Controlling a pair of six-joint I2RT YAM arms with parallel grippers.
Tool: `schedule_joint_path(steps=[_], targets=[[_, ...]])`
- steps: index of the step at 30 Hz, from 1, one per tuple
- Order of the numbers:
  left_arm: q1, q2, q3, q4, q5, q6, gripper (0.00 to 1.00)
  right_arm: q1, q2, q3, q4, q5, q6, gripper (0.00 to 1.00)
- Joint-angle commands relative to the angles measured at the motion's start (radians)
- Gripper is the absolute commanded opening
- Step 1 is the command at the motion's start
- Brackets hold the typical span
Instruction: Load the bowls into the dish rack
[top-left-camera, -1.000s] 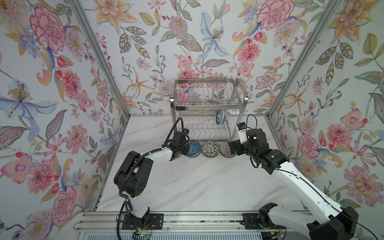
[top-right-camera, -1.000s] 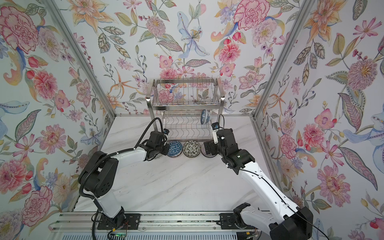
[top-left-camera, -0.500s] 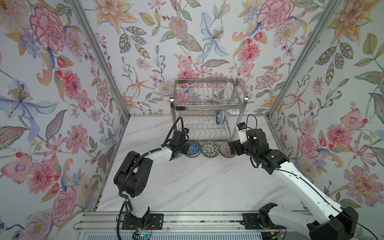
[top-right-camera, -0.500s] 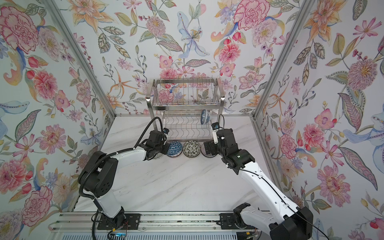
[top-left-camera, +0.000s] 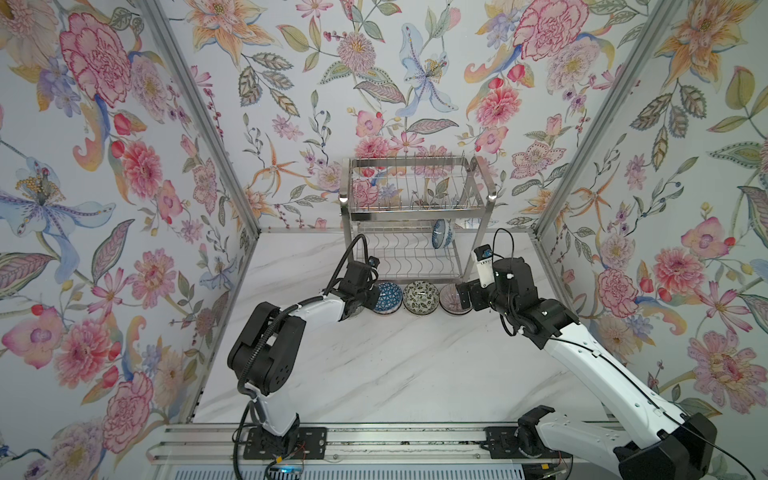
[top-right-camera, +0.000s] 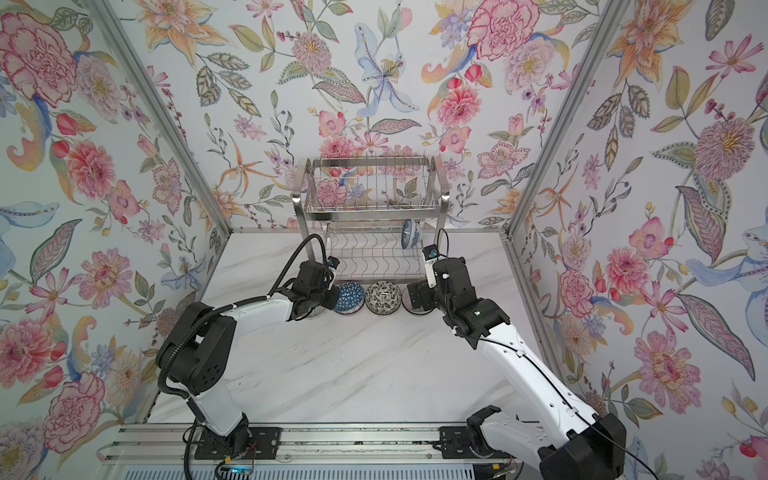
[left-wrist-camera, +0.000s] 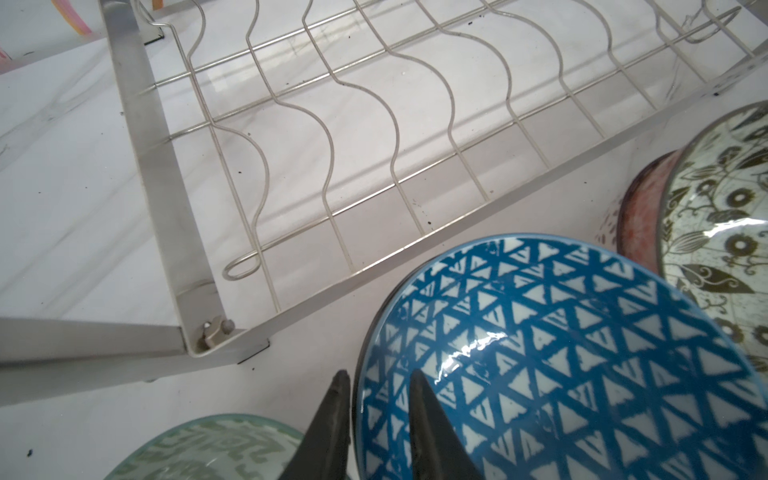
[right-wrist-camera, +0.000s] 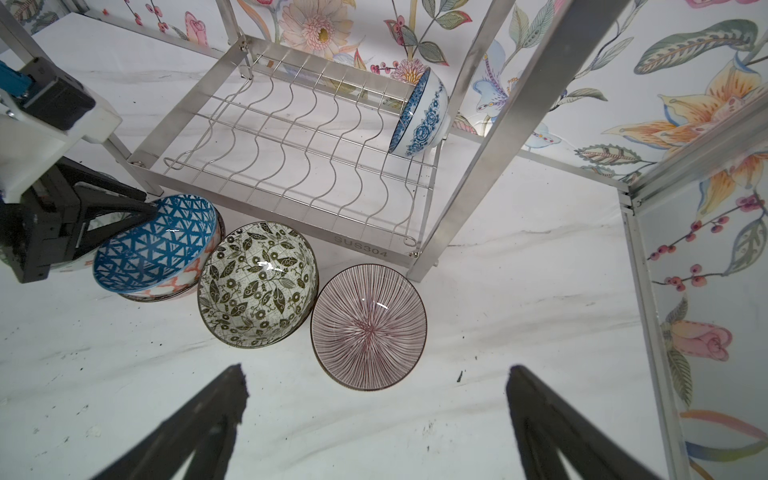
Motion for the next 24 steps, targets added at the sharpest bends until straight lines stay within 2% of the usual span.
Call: schedule_joint_path(steps=[1, 5, 15, 24], targets=[[0.008, 0.009, 0.003, 0.009, 0.024, -0.006, 0.26, -0.002, -0.015, -0.019, 0.009, 0.015, 0.011, 0.99], [0.010, 0.022, 0.006, 0.009, 0.024, -0.004, 0.22, -0.002, -0.014, -0.017, 0.009, 0.015, 0.011, 0.99], [0.013, 0.024, 0.012, -0.006, 0.014, 0.002, 0.04, -0.002, -0.011, -0.015, 0.009, 0.018, 0.009, 0.99], [0.016, -0.011, 0.003, -0.025, -0.003, 0.013, 0.00, -0.003, -0.015, -0.017, 0.009, 0.016, 0.009, 0.99]])
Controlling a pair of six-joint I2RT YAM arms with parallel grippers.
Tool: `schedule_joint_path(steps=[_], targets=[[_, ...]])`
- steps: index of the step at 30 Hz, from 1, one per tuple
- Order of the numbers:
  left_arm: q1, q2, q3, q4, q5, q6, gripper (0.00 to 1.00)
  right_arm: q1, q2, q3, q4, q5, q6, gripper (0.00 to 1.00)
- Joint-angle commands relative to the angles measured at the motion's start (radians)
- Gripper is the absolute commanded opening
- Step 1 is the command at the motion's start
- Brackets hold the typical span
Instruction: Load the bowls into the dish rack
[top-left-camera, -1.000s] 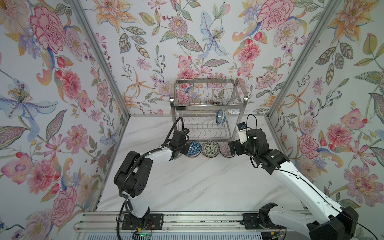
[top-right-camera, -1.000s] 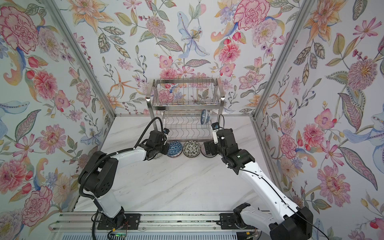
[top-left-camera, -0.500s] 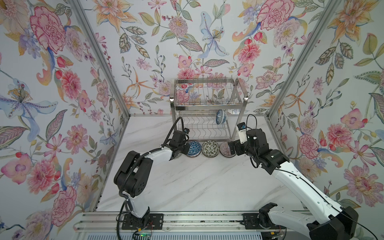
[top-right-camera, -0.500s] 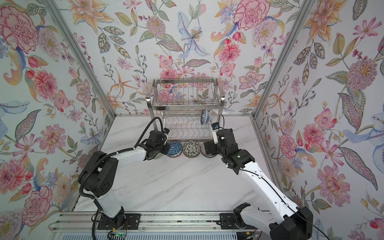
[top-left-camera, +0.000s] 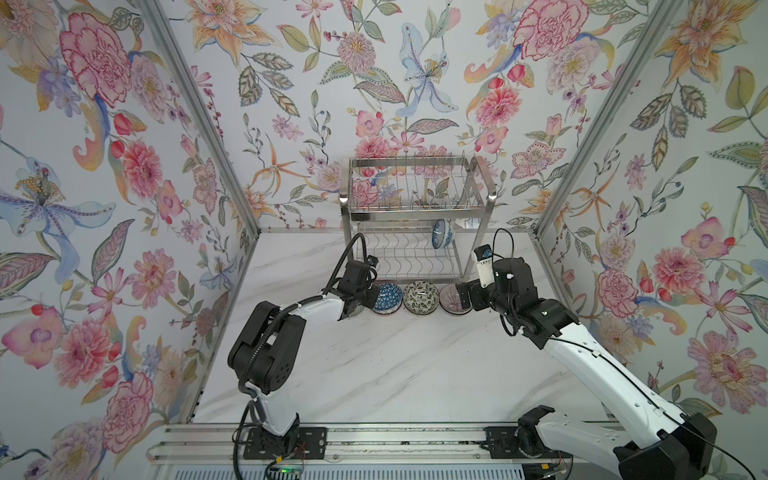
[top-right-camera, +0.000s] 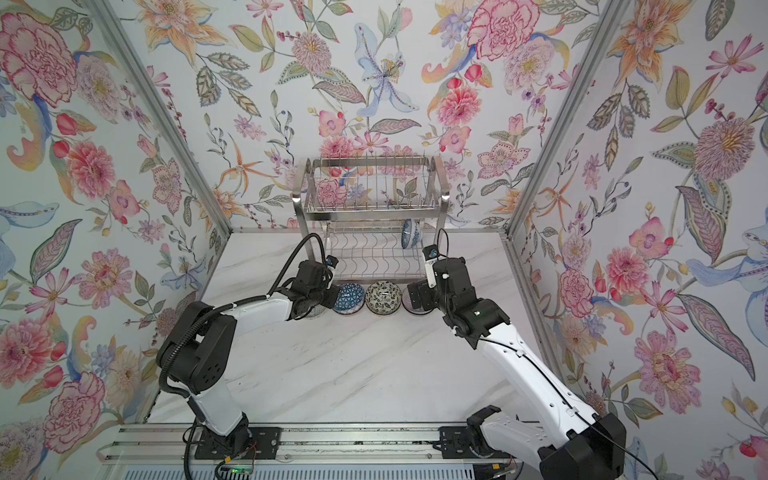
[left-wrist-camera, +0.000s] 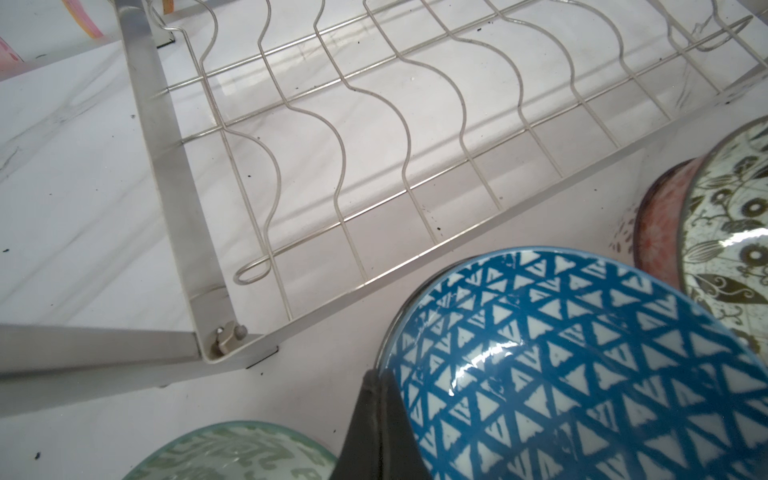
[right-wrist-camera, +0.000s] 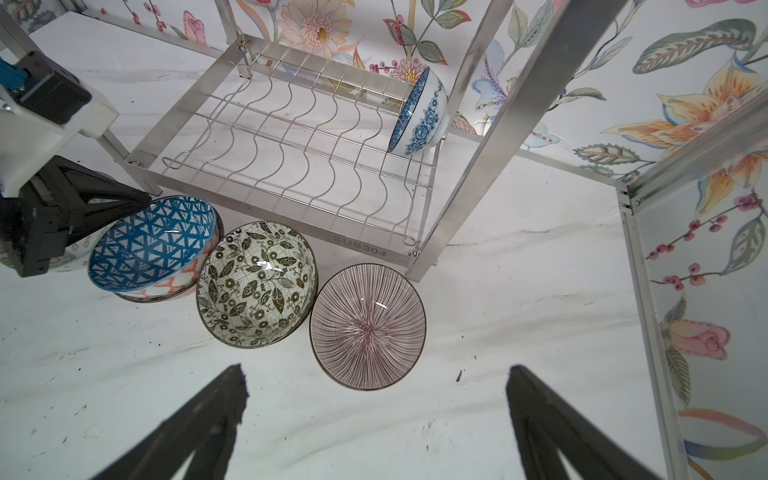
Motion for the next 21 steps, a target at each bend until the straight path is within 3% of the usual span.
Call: schedule_joint_path(steps=[1, 21], targets=[[0.006, -0.021, 0.002, -0.041, -0.001, 0.013, 0.00, -0.003, -0.017, -0.016, 0.009, 0.014, 0.009, 0.99], [0.005, -0.080, 0.004, -0.075, -0.006, 0.022, 0.00, -0.003, -0.022, -0.023, 0.009, 0.014, 0.009, 0.99]])
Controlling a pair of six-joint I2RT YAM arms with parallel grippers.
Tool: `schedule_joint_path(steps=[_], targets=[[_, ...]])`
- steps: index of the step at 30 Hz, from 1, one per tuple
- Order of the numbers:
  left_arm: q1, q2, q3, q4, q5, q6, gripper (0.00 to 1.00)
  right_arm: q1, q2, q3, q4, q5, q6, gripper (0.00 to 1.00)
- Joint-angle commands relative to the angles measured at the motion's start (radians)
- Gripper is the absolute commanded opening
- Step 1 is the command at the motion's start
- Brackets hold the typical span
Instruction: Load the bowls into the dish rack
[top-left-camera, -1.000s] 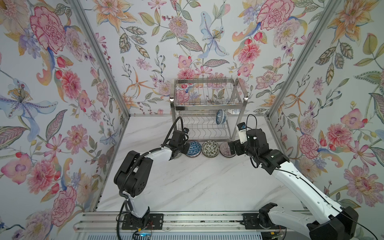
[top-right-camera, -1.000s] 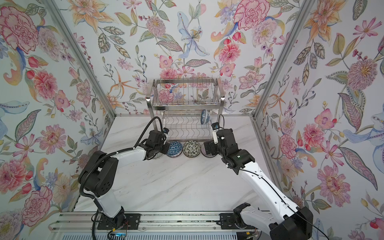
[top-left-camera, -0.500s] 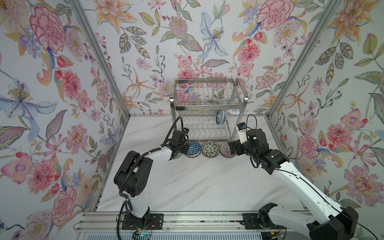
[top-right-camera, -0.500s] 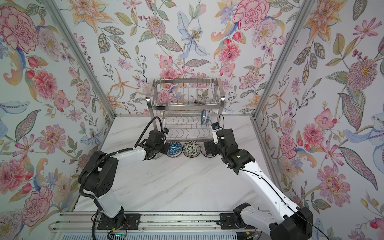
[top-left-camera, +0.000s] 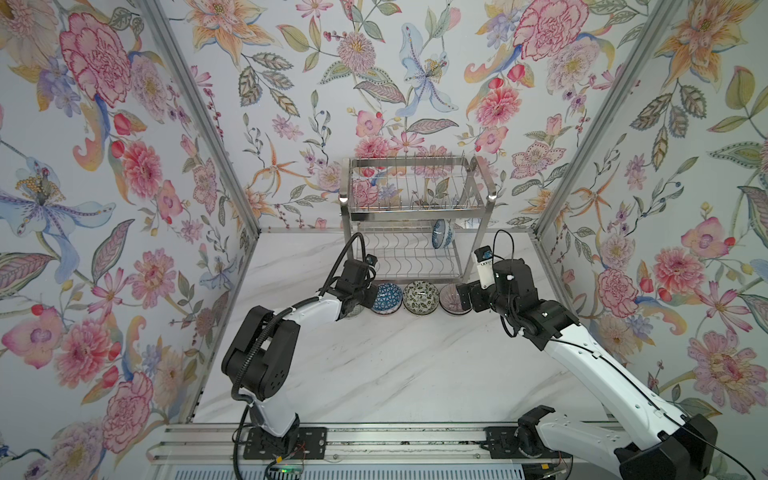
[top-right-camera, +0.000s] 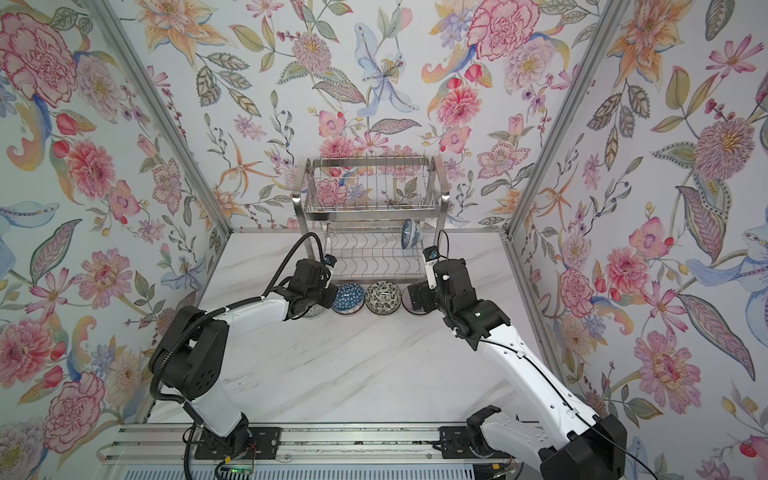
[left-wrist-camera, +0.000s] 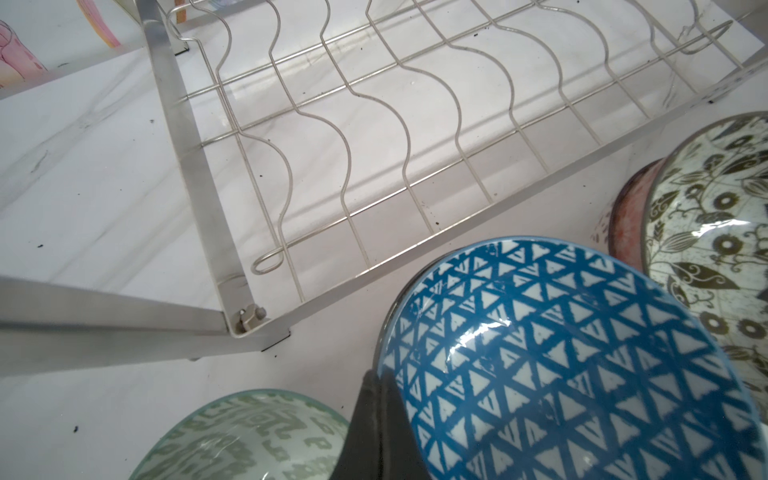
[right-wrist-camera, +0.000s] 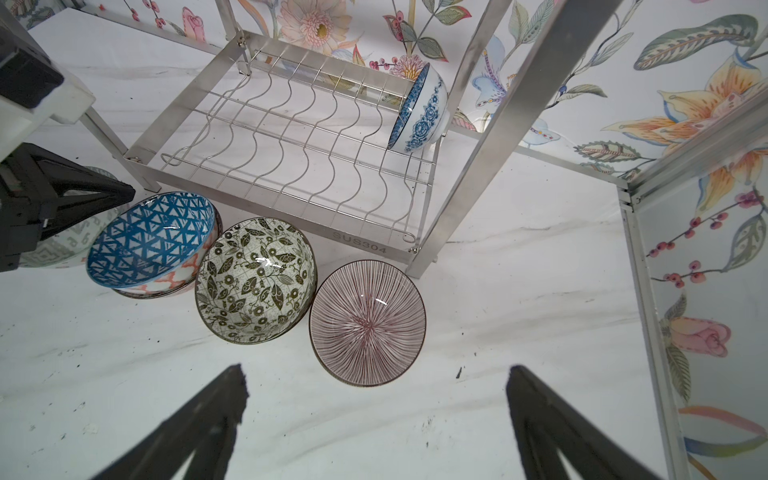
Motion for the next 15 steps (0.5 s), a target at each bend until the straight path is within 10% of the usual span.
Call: schedule_joint_path(steps=[1, 4, 15], targets=[[0.005, -0.030, 0.003, -0.024, 0.016, 0.007, 0.01, -0.003, -0.014, -0.011, 0.009, 0.014, 0.009, 0.99], [0.006, -0.043, -0.006, -0.033, 0.049, -0.008, 0.28, -0.003, -0.016, -0.011, 0.009, 0.015, 0.008, 0.99], [-0.068, -0.123, -0.025, -0.072, 0.076, -0.013, 0.70, -0.003, -0.017, -0.011, 0.009, 0.017, 0.008, 0.99]])
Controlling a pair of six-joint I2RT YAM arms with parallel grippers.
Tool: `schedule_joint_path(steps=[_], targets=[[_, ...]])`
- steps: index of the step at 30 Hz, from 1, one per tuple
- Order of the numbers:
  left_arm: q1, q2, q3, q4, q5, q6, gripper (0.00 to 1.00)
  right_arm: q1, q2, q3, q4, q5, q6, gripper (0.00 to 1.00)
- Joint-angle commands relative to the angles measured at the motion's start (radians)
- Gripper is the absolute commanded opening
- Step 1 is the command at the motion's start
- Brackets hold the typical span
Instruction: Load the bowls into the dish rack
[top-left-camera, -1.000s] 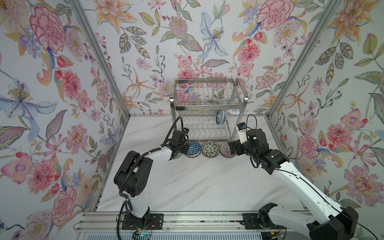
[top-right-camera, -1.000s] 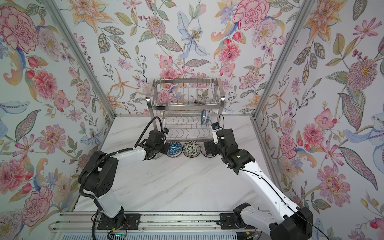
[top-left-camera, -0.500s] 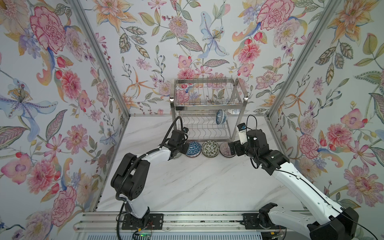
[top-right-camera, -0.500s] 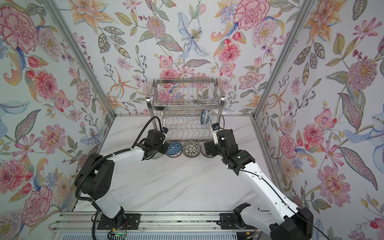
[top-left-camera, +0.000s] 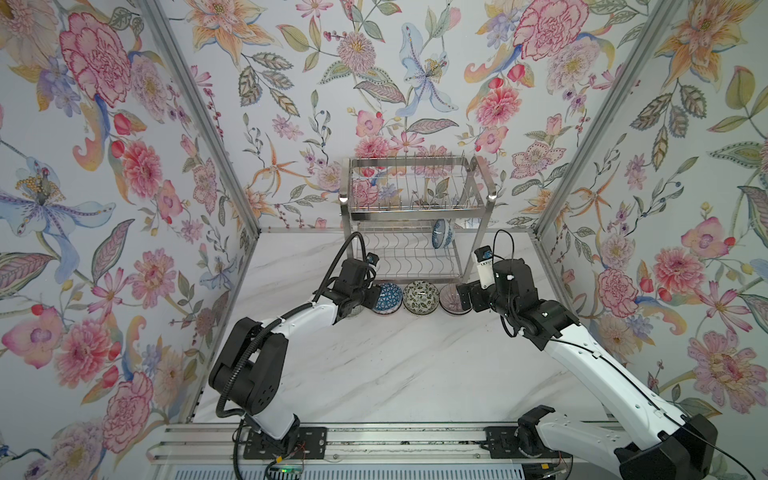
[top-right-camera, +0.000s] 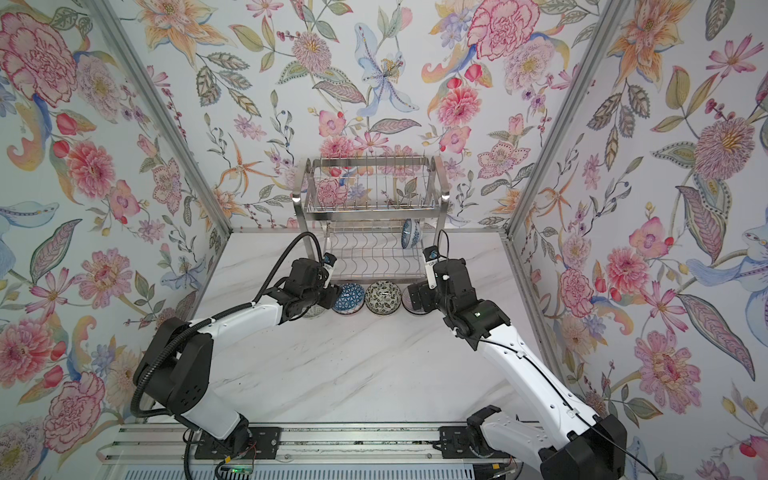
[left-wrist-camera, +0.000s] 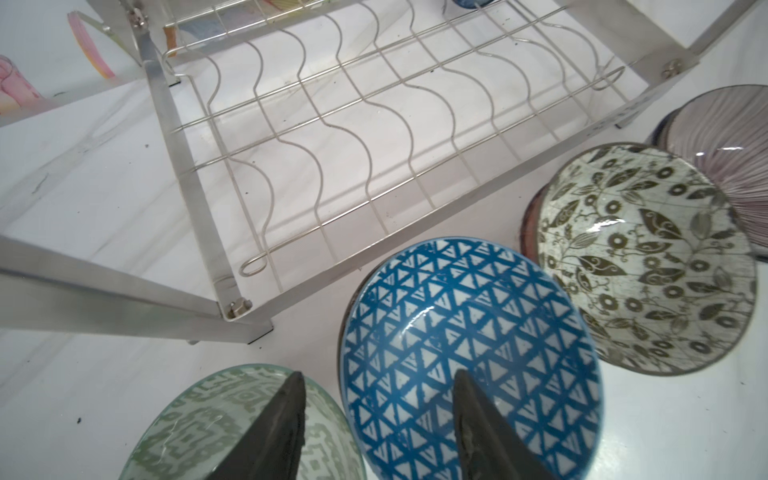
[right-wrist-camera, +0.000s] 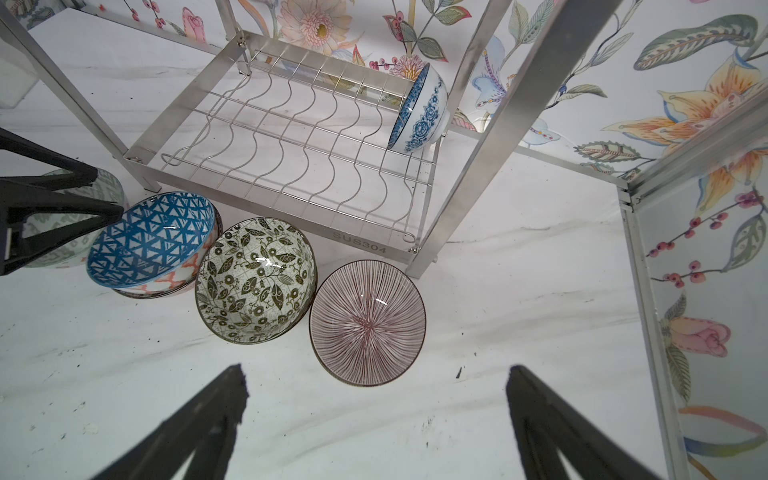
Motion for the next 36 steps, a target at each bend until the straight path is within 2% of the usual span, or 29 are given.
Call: schedule_joint_path(steps=[1, 3, 5, 21, 36], targets=[[-0.029, -0.020, -0.005, -0.029, 0.038, -0.006, 0.77, -0.003, -0.020, -0.011, 0.009, 0.018, 0.009, 0.99], [-0.039, -0.024, -0.010, -0.029, 0.049, -0.001, 0.93, -0.003, -0.023, -0.012, 0.009, 0.018, 0.009, 0.99], [-0.051, -0.028, -0.015, -0.030, 0.061, 0.007, 0.99, -0.003, -0.026, -0.014, 0.008, 0.019, 0.009, 0.99], [-0.072, 0.025, -0.005, -0.068, -0.006, 0.037, 0.99, -0.004, -0.027, -0.016, 0.008, 0.019, 0.007, 0.99], [-0.074, 0.059, 0.012, -0.075, -0.024, 0.040, 0.99, -0.004, -0.021, -0.014, 0.009, 0.019, 0.007, 0.99]])
